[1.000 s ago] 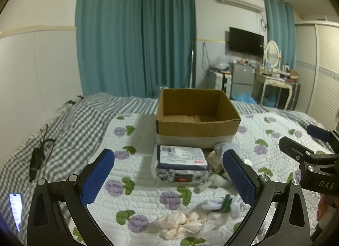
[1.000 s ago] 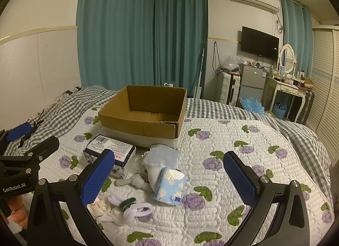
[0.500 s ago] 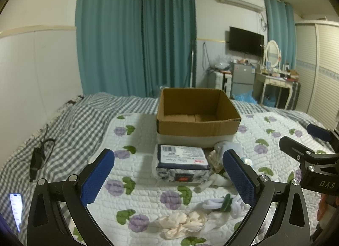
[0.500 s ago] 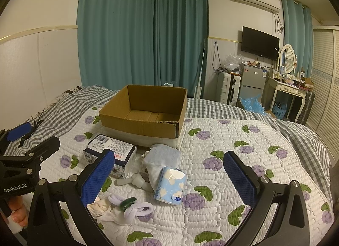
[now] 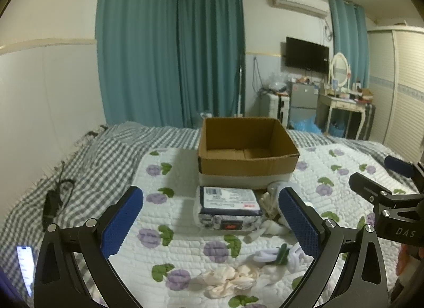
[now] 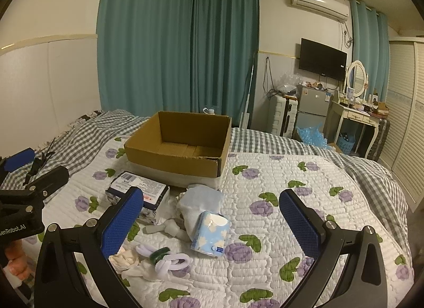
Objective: Organize soft objects
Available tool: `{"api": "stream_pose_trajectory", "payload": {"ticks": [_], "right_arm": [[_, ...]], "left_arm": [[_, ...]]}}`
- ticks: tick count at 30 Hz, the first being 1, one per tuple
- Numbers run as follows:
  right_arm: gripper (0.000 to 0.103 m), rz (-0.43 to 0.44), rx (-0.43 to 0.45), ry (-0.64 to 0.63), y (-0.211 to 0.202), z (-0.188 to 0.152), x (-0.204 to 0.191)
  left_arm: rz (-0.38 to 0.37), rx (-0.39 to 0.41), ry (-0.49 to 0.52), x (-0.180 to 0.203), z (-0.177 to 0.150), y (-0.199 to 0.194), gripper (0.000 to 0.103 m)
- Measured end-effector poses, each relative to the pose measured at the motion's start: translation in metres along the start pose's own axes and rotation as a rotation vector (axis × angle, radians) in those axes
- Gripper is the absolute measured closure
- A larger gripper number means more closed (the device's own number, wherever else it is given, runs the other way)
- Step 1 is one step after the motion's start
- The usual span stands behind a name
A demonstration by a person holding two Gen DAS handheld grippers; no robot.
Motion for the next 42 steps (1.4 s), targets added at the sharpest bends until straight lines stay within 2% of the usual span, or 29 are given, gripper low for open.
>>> {"api": "stream_pose_trajectory", "payload": {"ticks": [6, 12, 19, 22, 27, 30, 35, 36, 38, 40, 42], "right_arm": [[0.000, 0.017, -0.008, -0.013, -0.010, 0.002, -0.006], [0.000, 0.030, -0.117, -0.020, 0.005, -0.027, -0.010], [0.000, 0.043, -0.302, -0.030, 0.052, -0.077, -0.017], [0.000, 0.044, -0.350, -0.023, 0.065, -0.090, -0.017], [0.003, 0.018, -0.381, -0.009, 0.077, -0.097, -0.012], [0.003, 0.008, -0.388, -0.003, 0.079, -0.097, -0.010], [0.003, -0.001, -0.392, -0.017, 0.079, -0.099, -0.012], [0.003, -0.007, -0.388, -0.022, 0.077, -0.099, -0.012], [0.003, -0.015, -0.373, -0.026, 0.072, -0.097, -0.012], [0.003, -0.014, -0.363, -0.015, 0.067, -0.095, -0.010], [0.003, -0.010, -0.366, -0.005, 0.064, -0.097, -0.009]], "left_arm": [[0.012, -0.004, 0.007, -0.007, 0.009, -0.013, 0.000], [0.020, -0.024, 0.009, -0.013, 0.004, -0.019, 0.000], [-0.020, -0.170, -0.002, -0.009, -0.040, 0.012, 0.000], [-0.046, -0.244, 0.012, 0.002, -0.065, 0.029, 0.000], [-0.112, -0.359, 0.034, 0.022, -0.105, 0.057, 0.001], [-0.125, -0.422, 0.067, 0.031, -0.123, 0.073, 0.001], [-0.179, -0.457, 0.070, 0.039, -0.136, 0.090, 0.001], [-0.192, -0.464, 0.066, 0.041, -0.138, 0.093, 0.003], [-0.219, -0.477, 0.068, 0.045, -0.141, 0.097, 0.019], [-0.245, -0.477, 0.076, 0.049, -0.143, 0.098, 0.054], [-0.275, -0.481, 0.076, 0.049, -0.144, 0.099, 0.061]]}}
Point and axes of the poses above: each gripper's, at about its wrist camera, not at the fingertips, and y roughly the way its jaws point, x to its right, z to its top, the point moved 4 cm from there along y, roughly the way its jaws point, and after that the axes turned 10 degrees about y, right-handed, at the moved point
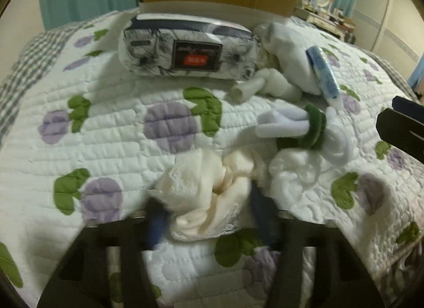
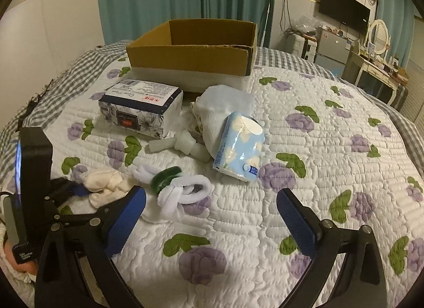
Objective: Organize soft objects
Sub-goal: 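Grasp the cream lace cloth with the left gripper while the right gripper grasps the white socks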
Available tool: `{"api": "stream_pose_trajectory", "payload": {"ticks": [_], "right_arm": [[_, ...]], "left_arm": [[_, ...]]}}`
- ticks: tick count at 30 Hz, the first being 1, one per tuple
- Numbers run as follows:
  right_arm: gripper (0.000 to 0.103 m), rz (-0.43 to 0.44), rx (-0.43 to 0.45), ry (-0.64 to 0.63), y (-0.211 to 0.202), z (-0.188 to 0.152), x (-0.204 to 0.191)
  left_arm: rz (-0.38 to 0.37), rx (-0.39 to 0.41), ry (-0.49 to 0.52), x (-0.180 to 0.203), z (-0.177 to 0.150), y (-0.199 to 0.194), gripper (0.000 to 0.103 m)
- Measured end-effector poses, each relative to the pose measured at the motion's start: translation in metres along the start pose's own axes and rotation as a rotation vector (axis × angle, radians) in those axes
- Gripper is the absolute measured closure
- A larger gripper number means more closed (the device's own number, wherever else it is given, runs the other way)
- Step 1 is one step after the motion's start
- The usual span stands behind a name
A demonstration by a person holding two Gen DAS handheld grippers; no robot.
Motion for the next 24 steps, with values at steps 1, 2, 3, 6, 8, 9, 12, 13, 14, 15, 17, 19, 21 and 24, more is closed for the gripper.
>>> {"api": "stream_pose_trajectory", "payload": {"ticks": [1, 2, 3, 6, 8, 9, 12, 13, 14, 15, 17, 19, 21, 24], "right_arm": [[0.003, 0.000, -0.003, -0.001, 0.000, -0.002, -0.001], [0.003, -0.001, -0.008, -0.005, 0.000, -0.004, -0.002], [0.003, -0.002, -0.012, -0.009, 0.000, -0.006, -0.003], [0.003, -0.003, -0.036, -0.029, 0.002, -0.016, -0.010], [0.003, -0.006, -0.059, -0.038, 0.006, -0.023, -0.017], [0.003, -0.006, -0.070, -0.038, 0.009, -0.026, -0.020], [0.003, 0.025, -0.116, -0.039, 0.019, -0.035, -0.036], [0.003, 0.024, -0.130, -0.041, 0.024, -0.037, -0.041], [0.003, 0.024, -0.140, -0.044, 0.028, -0.040, -0.045], [0.003, 0.021, -0.152, -0.043, 0.033, -0.042, -0.049], [0.008, 0.015, -0.178, -0.024, 0.045, -0.045, -0.056], [0.011, 0.030, -0.205, 0.029, 0.056, -0.047, -0.056], [0.017, 0.025, -0.215, 0.068, 0.066, -0.046, -0.055], [0.021, 0.004, -0.201, 0.086, 0.076, -0.042, -0.053]], "left_arm": [[-0.023, -0.006, -0.001, 0.000, -0.001, 0.000, 0.067], [-0.035, -0.009, -0.003, -0.001, -0.001, 0.000, 0.070], [-0.040, -0.007, -0.004, -0.003, 0.000, -0.001, 0.074], [-0.045, 0.016, 0.003, -0.006, 0.001, -0.011, 0.075], [-0.029, 0.039, 0.006, -0.012, 0.003, -0.021, 0.075], [-0.026, 0.048, 0.006, -0.014, 0.003, -0.025, 0.075], [-0.027, 0.065, -0.006, -0.023, 0.006, -0.033, 0.075], [-0.021, 0.071, -0.011, -0.026, 0.007, -0.035, 0.075], [-0.013, 0.075, -0.014, -0.029, 0.007, -0.037, 0.075], [-0.004, 0.078, -0.017, -0.032, 0.007, -0.038, 0.075], [0.014, 0.082, -0.022, -0.037, 0.008, -0.040, 0.075], [0.017, 0.084, -0.029, -0.040, 0.009, -0.041, 0.075], [0.023, 0.087, -0.033, -0.043, 0.010, -0.042, 0.075], [0.022, 0.091, -0.029, -0.044, 0.011, -0.043, 0.075]]}}
Point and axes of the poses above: each gripper's, at about its wrist camera, not at the fingertips, and y roughly the way its jaws point, x to its right, z to its top, the point moved 4 cm from there along y, roughly the way its jaws point, and after that the axes turned 10 degrees about y, right-handed, at the moved point
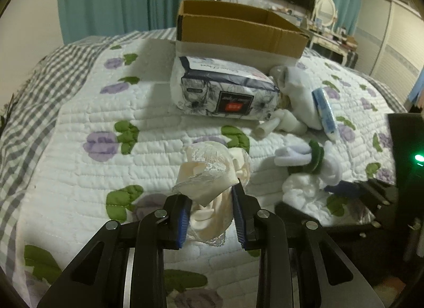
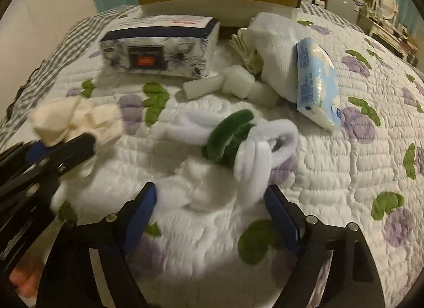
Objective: Organize soft objects
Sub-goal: 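Grasp the cream lace cloth with the left gripper while the right gripper grasps the white socks, then carry both items over the cardboard box and open both grippers to drop them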
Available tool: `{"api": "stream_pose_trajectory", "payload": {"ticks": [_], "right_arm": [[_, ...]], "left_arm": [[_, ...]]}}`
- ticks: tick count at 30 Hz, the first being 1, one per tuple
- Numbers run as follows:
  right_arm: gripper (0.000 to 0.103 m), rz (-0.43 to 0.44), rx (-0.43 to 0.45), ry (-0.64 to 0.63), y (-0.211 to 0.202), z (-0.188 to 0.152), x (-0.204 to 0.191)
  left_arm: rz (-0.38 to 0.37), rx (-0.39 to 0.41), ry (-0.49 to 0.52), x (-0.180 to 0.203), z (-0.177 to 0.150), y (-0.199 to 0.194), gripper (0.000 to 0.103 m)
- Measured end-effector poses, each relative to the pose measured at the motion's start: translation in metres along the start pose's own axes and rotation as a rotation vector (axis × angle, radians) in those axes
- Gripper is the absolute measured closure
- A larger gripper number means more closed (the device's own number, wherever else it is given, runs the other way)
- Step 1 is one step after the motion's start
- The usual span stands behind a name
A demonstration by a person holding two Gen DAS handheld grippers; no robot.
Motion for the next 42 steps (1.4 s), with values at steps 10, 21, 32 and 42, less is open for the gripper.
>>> {"api": "stream_pose_trajectory", "payload": {"ticks": [10, 21, 32, 42], "right_arm": [[0.061, 0.014, 0.015, -0.019, -0.019, -0.005, -0.001], [0.061, 0.078, 0.101, -0.035, -0.085, -0.008, 0.000], [0.061, 0.058, 0.314, -0.094, -0.152, 0.080, 0.011], [0.061, 0.055, 0.458, -0.155, -0.175, 0.210, 0.002]], "left_arm": [[-0.041, 0.015, -0.012, -0.001, 0.001, -0.005, 0.075], [-0.017, 0.075, 0.027, 0.010, 0.005, -0.034, 0.075], [0.016, 0.193, 0.080, 0.011, 0.064, -0.079, 0.075], [0.037, 0.337, 0.151, 0.004, 0.165, -0.096, 0.075]]}}
Point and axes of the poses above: each gripper's, at about its wrist camera, not at the fingertips, and y roughly the way its jaws point, x to its right, z to its top, the point moved 4 cm from there along y, roughly the way its jaws point, and after that the axes turned 10 degrees about y, right-handed, at the moved point
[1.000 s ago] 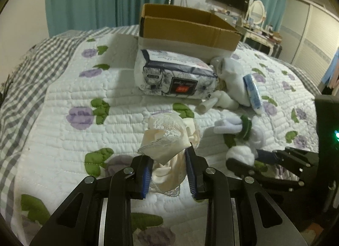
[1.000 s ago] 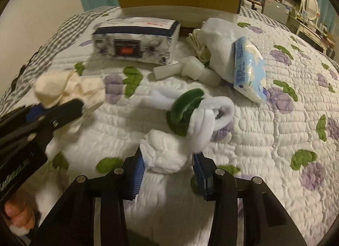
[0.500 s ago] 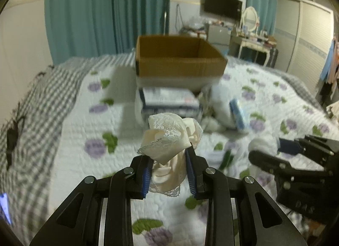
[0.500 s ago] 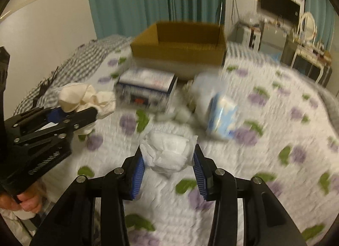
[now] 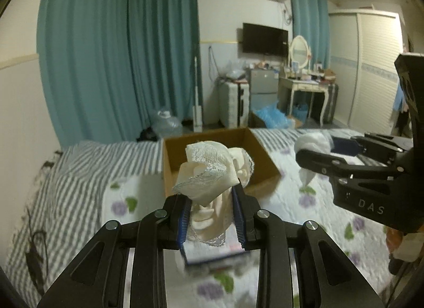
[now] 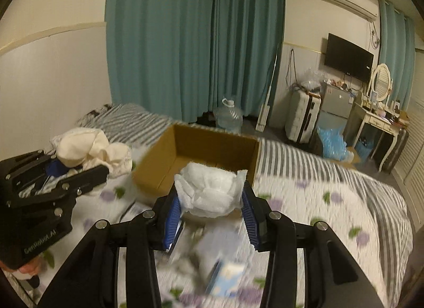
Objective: Organize soft objects
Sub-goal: 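Carry both items over the cardboard box and open both grippers to drop them, then grasp the white socks with green band with the right gripper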
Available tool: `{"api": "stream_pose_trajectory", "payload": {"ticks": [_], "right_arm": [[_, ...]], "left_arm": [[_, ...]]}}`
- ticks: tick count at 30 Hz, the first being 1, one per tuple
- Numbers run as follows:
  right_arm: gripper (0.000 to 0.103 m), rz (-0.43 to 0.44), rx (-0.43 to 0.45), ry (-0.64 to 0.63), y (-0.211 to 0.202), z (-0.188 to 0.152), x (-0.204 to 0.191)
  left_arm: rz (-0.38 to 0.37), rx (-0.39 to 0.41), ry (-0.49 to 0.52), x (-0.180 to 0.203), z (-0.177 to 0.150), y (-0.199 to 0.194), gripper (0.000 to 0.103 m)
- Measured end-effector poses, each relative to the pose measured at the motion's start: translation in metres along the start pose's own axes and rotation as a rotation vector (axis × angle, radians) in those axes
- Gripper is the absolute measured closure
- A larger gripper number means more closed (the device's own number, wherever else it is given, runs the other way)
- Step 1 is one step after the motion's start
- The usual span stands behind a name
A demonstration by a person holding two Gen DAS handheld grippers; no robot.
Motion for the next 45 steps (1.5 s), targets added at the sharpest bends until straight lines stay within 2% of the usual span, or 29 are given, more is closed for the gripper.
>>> {"api": "stream_pose_trajectory", "payload": {"ticks": [2, 6, 8, 11, 16, 17, 18, 19, 20, 24, 29, 32, 35, 38, 40, 45], "right_arm": [[0.061, 0.010, -0.016, 0.016, 0.018, 0.014, 0.005], [0.061, 0.029, -0.057, 0.045, 0.071, 0.036, 0.015], [0.061, 0.023, -0.069, 0.050, 0.093, 0.039, 0.022], [0.061, 0.046, -0.090, 0.113, 0.128, 0.041, 0.034], [0.058, 0.070, -0.099, 0.131, 0.162, 0.033, 0.037], [0.055, 0.072, -0.103, 0.132, 0.169, 0.031, 0.037], [0.051, 0.071, -0.105, 0.134, 0.174, 0.029, 0.037], [0.036, 0.070, -0.108, 0.138, 0.180, 0.027, 0.037], [0.025, 0.066, -0.107, 0.140, 0.183, 0.025, 0.039], [0.022, 0.034, -0.107, 0.137, 0.182, 0.020, 0.046], [0.014, -0.004, -0.048, 0.114, 0.149, 0.034, 0.047], [0.013, -0.015, -0.002, 0.095, 0.109, 0.048, 0.042], [0.010, -0.022, 0.057, 0.067, 0.054, 0.062, 0.037], [0.008, -0.058, 0.135, 0.028, -0.005, 0.073, 0.031], [0.001, -0.080, 0.184, -0.008, -0.045, 0.073, 0.025], [0.001, -0.091, 0.220, -0.044, -0.118, 0.058, 0.021]], "left_arm": [[0.007, 0.001, 0.001, -0.007, 0.015, 0.015, 0.075], [-0.031, -0.013, -0.028, -0.021, 0.038, 0.053, 0.075], [-0.003, -0.025, -0.009, -0.023, 0.045, 0.076, 0.075], [0.004, -0.061, 0.003, -0.025, 0.045, 0.115, 0.075], [0.018, -0.090, 0.020, -0.026, 0.033, 0.165, 0.070], [0.032, -0.086, 0.026, -0.027, 0.028, 0.171, 0.066], [0.038, -0.088, 0.027, -0.028, 0.026, 0.177, 0.054], [0.037, -0.098, 0.023, -0.029, 0.023, 0.185, 0.041], [0.038, -0.108, 0.016, -0.031, 0.021, 0.190, 0.039], [0.083, -0.118, -0.018, -0.039, 0.015, 0.199, 0.039], [0.094, -0.130, -0.041, -0.042, 0.018, 0.192, 0.039], [0.106, -0.109, -0.026, -0.038, 0.029, 0.169, 0.038], [0.120, -0.052, -0.010, -0.035, 0.048, 0.130, 0.038], [0.124, 0.024, -0.017, -0.032, 0.068, 0.079, 0.027], [0.149, 0.077, -0.013, -0.031, 0.081, 0.041, 0.026], [0.222, 0.165, -0.019, -0.032, 0.094, -0.036, 0.025]]}}
Point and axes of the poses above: each gripper's, at about its wrist camera, not at the fingertips, and y roughly the way its jaws point, x to its right, z to its top, the point moved 4 cm from there along y, roughly the way its jaws point, and after that the axes turned 10 degrees about y, right-handed, at the moved point
